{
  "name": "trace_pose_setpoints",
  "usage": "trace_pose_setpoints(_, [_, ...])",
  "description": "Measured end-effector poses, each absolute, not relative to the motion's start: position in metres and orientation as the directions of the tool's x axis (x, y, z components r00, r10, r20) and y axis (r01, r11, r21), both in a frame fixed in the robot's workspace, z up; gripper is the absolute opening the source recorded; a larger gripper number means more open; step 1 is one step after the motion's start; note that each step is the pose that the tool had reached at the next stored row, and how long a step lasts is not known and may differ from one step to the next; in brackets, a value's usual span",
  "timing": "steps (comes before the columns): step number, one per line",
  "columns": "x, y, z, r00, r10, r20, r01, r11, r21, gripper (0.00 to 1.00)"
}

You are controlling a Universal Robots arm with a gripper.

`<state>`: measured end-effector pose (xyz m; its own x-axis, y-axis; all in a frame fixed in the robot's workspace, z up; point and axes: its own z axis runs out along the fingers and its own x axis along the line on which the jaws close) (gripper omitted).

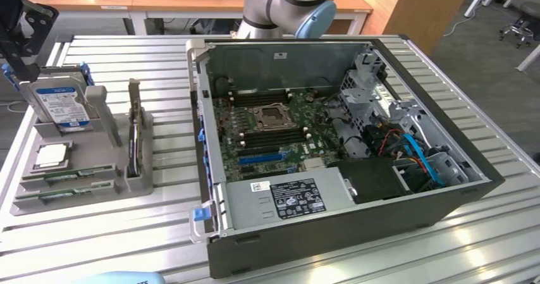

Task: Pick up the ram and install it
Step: 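Pick up the ram and move it above insertion slot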

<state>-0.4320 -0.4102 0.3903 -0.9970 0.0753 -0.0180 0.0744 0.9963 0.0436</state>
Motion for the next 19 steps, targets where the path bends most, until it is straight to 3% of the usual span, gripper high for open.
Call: trace_pose_setpoints(19, [-0.432, -0.4102, 0.3901, -1.0, 0.006, -0.018, 0.005, 0.999, 0.042, 0.1])
